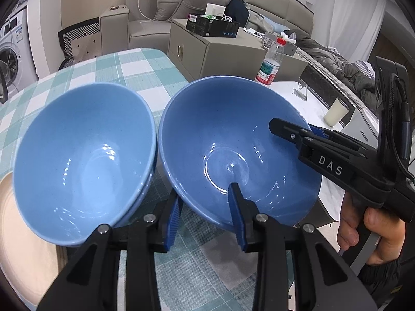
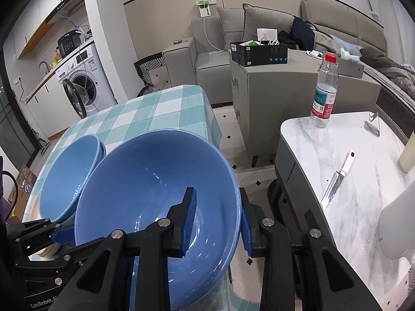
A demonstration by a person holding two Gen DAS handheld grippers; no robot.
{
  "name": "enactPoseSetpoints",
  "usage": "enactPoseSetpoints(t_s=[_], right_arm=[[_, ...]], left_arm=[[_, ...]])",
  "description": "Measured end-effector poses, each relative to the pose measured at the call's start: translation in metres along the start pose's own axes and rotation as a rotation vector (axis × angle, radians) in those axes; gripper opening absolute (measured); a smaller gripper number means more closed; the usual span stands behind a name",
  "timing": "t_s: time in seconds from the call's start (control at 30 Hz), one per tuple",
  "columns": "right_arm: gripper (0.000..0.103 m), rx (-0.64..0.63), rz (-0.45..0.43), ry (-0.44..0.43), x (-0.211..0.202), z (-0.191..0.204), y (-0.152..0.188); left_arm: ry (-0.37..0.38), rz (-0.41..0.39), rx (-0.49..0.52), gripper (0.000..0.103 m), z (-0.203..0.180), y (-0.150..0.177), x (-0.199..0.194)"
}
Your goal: Organize plates and bowls
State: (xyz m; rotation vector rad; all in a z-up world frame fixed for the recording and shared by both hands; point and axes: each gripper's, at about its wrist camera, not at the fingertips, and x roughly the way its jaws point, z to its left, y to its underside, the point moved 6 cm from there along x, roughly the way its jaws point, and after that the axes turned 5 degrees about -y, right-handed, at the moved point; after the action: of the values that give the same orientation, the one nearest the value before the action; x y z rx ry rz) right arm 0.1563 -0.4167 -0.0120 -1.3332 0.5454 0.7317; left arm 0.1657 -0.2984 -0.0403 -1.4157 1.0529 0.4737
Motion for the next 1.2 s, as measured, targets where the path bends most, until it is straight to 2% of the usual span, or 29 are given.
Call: enactPoseSetpoints(t_s=[0.53,1.2], right_arm=[[0.031,-0.003,-0.107,-0.003,-0.033,0.02,-0.019],[0.032,-0.035,-0.259,-0.05,-0.073,0.078,-0.04]], left_arm=[[0.0,-0.068,0.012,0.034,0.009,-0.023,-0.025],[-0.017,-0.178,-0.031,0.034,0.044,-0.04,-0.069]])
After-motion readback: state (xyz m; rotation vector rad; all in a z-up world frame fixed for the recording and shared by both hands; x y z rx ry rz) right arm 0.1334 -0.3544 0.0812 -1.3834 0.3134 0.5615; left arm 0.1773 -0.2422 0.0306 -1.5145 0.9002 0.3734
